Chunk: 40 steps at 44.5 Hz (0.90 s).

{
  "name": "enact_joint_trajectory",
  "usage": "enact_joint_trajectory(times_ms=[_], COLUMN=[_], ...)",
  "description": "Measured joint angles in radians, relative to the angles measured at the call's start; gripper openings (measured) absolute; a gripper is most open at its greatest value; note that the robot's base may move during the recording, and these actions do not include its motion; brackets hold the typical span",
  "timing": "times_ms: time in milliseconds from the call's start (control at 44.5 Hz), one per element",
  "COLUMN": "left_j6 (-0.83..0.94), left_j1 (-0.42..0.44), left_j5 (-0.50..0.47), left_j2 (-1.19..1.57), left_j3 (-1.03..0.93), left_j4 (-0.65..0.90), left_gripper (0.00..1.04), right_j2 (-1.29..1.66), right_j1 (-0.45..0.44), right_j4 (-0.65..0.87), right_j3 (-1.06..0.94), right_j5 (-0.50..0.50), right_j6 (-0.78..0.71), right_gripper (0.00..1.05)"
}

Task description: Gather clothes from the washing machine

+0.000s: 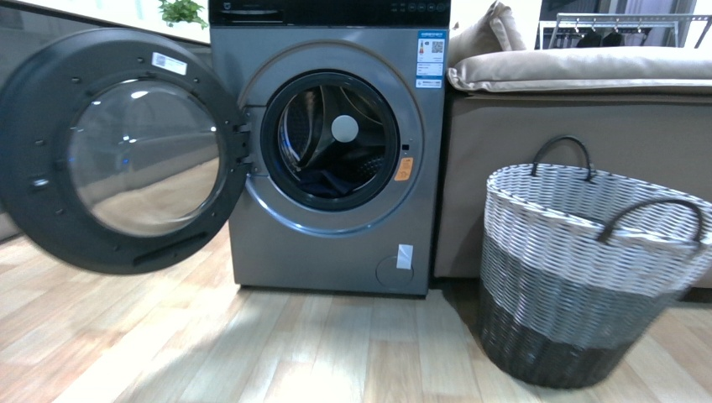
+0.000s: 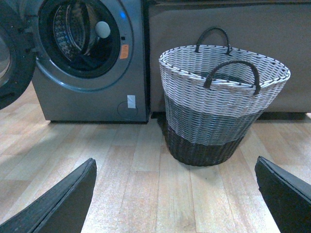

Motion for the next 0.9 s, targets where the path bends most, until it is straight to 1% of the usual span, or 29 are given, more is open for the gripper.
enact_joint_trajectory(times_ms=[899], left_j6=[0.0], left_j1=[0.0], left_j5=[0.0], left_j2=[0.001], left_j3=[0.0], left_j4=[-0.001], left_gripper=[0.98], right_j2=[0.0], right_j1=[0.0], right_j4=[0.0], right_j3=[0.0], right_j5=[0.001], right_j6=[0.0], right_gripper=[0.97])
